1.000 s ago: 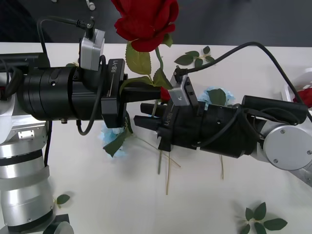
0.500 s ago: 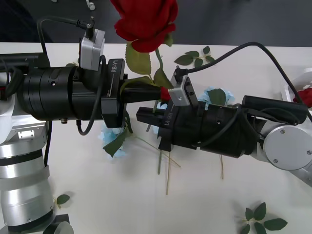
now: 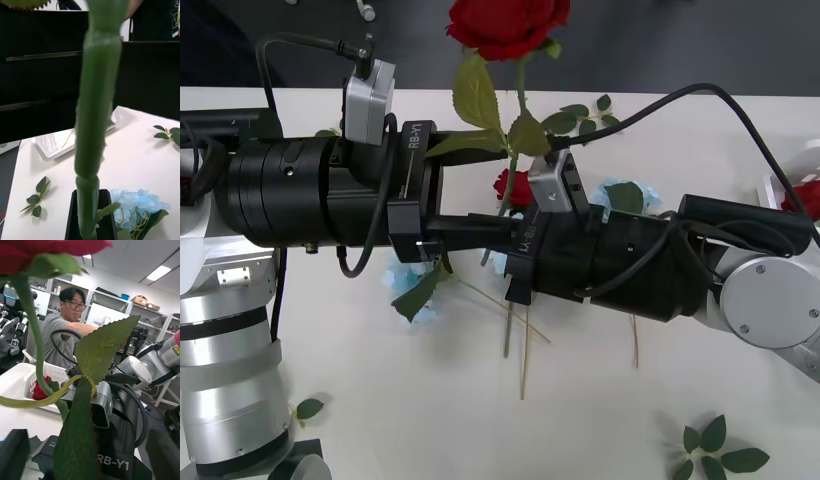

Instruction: Put the red flowers into the right box and the blue flowers into the left box

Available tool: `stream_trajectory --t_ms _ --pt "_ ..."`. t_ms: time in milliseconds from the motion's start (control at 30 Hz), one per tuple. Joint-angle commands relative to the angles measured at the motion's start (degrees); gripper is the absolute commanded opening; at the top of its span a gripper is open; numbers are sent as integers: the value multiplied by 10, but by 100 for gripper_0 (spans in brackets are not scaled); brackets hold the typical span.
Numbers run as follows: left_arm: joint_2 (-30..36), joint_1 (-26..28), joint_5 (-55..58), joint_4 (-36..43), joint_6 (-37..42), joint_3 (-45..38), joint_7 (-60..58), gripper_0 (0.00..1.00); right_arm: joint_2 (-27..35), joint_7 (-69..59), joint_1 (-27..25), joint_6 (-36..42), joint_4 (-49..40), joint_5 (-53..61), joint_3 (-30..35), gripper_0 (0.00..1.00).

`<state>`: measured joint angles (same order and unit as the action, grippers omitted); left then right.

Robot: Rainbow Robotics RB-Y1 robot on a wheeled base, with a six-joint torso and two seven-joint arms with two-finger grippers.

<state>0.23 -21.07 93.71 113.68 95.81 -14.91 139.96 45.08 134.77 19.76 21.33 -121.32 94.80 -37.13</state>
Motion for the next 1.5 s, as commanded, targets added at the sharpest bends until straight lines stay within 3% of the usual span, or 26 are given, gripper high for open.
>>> stream_trajectory --t_ms 33,433,633,667,733,767,800,1067,1267,1500 --pt "-2 -15 -2 14 4 5 8 100 19 15 9 -1 -8 9 4 0" --pt "-2 -15 -2 14 4 5 8 100 76 8 -3 21 -8 48 74 0" --pt "-2 -15 -2 14 4 5 8 100 132 -5 -20 123 -5 93 194 0" --pt "-6 5 -10 4 8 3 8 100 142 -7 -28 151 -1 102 224 0" --pt "-6 5 -9 4 8 2 8 100 145 -8 -31 164 0 108 238 0" --pt "-7 14 -5 -4 9 -1 8 100 157 -13 -49 221 13 131 300 0" --pt "-6 16 -3 -7 9 -4 8 100 158 -13 -53 239 19 138 319 0" --pt "63 17 10 -13 -15 -8 -6 100 161 -28 -110 411 86 148 498 0" --pt "122 19 11 -12 -44 -10 -122 100 143 -42 -122 542 155 95 606 0" --pt "158 28 9 -12 -78 -22 -263 100 142 -56 -122 635 226 -5 667 0"
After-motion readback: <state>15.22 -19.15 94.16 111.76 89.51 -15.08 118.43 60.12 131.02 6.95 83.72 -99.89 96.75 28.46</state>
